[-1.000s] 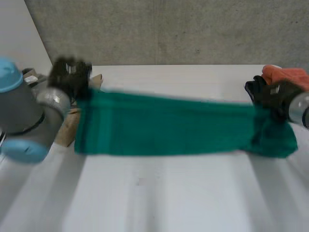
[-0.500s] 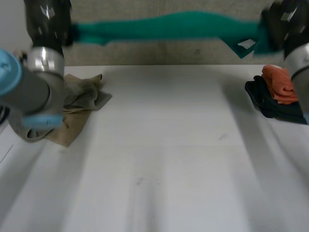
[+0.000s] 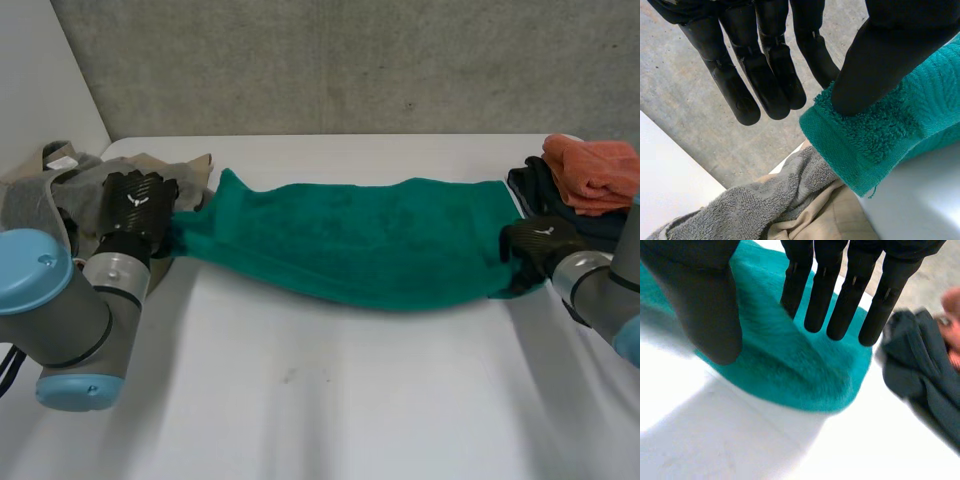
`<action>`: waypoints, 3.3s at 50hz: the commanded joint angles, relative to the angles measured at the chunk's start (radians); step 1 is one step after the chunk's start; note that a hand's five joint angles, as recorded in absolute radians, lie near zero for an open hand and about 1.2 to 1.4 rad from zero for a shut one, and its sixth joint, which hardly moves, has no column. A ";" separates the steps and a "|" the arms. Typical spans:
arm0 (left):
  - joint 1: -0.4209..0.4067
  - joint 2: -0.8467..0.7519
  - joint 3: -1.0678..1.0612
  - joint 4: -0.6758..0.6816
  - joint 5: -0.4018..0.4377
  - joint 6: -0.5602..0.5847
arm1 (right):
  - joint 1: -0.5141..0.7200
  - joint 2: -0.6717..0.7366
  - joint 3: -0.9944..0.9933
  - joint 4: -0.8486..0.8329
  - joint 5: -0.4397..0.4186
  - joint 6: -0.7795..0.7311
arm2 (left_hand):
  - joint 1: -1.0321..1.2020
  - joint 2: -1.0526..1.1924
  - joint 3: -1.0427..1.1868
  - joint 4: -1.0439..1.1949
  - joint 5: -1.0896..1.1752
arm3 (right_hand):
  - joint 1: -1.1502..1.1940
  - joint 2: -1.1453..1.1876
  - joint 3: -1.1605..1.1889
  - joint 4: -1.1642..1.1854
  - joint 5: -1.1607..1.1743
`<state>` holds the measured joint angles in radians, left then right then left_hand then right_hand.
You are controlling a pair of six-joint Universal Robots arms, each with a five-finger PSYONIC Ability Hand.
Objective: Fold the laundry.
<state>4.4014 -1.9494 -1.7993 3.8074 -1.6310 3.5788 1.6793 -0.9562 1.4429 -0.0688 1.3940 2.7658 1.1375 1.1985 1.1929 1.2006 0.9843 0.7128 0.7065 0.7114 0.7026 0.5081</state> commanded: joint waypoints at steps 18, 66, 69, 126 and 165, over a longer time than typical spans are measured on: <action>-0.006 0.063 0.066 -0.005 -0.004 -0.018 | -0.038 -0.242 0.148 0.157 0.011 -0.059 | 0.259 0.198 0.203 0.196 0.237 | 0.065 0.071 0.066 0.075 0.095; -0.005 0.052 0.067 -0.005 -0.004 -0.054 | 0.100 0.139 -0.240 0.075 0.016 -0.072 | 0.259 0.198 0.203 0.196 0.237 | -0.226 -0.219 -0.224 -0.215 -0.195; -0.003 0.052 0.067 -0.005 -0.004 -0.054 | 0.106 0.148 -0.257 0.073 0.016 -0.064 | 0.259 0.198 0.203 0.196 0.237 | -0.202 -0.196 -0.201 -0.192 -0.172; 0.010 0.090 0.098 -0.219 0.072 -0.072 | 0.056 0.126 -0.288 0.196 -0.044 -0.215 | 0.259 0.198 0.203 0.196 0.237 | 0.545 0.551 0.546 0.555 0.575; 0.012 0.202 0.071 -0.374 0.069 -0.060 | 0.042 -0.100 -0.101 0.168 0.011 -0.261 | 0.259 0.198 0.203 0.196 0.237 | 0.683 0.690 0.685 0.694 0.714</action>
<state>4.4102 -1.8584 -1.7098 3.5497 -1.5654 3.5106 1.7243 -0.8681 1.2455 0.0977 1.3815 2.5194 1.1375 1.1985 1.1930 1.2006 0.9843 1.1405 1.1806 1.1867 1.1961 0.9799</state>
